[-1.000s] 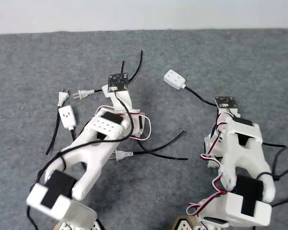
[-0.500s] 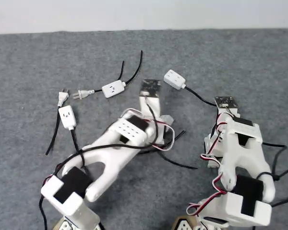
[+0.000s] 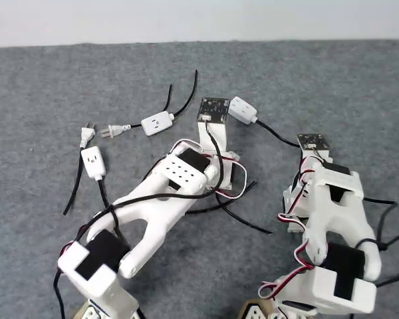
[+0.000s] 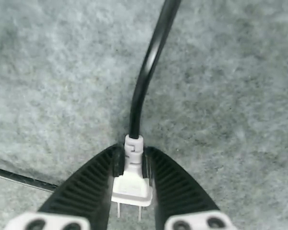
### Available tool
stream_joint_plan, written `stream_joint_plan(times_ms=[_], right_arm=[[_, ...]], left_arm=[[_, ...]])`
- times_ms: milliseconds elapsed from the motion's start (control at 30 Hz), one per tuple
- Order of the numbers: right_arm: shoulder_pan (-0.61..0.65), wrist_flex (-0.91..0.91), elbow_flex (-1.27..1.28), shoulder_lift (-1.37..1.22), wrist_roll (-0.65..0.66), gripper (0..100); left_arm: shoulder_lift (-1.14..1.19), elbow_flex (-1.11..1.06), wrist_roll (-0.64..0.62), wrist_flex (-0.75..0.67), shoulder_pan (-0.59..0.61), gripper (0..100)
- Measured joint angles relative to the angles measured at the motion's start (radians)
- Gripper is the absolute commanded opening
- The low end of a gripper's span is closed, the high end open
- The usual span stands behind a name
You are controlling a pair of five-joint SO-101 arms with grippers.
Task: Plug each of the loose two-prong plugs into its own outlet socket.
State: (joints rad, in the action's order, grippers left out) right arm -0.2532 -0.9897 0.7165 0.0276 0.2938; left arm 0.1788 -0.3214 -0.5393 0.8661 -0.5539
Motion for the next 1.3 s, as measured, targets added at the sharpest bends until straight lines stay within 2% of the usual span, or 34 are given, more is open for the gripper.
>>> stream_joint_plan(times_ms=[167,433,700,933,1300], right_arm=[[0.000,0.000,0.000,0.000,0.000,0.8],[0.000,0.000,0.000,0.000,0.000,0.8],[0.000,0.000,0.000,0.000,0.021,0.8],[-0.018,0.000,0.000,0.000,0.029,0.8],[-0.032,0.000,-0.002,0.000,0.026,0.8]], left_arm=[[0.005,-0.002,0.000,-0.041,0.008,1],[0.109,0.068,0.000,-0.048,0.089,1],[0.252,0.209,0.000,-0.020,0.006,1],[0.330,0.331,0.000,-0.009,-0.189,1],[0.539,0.635,0.000,0.272,-0.206,1]])
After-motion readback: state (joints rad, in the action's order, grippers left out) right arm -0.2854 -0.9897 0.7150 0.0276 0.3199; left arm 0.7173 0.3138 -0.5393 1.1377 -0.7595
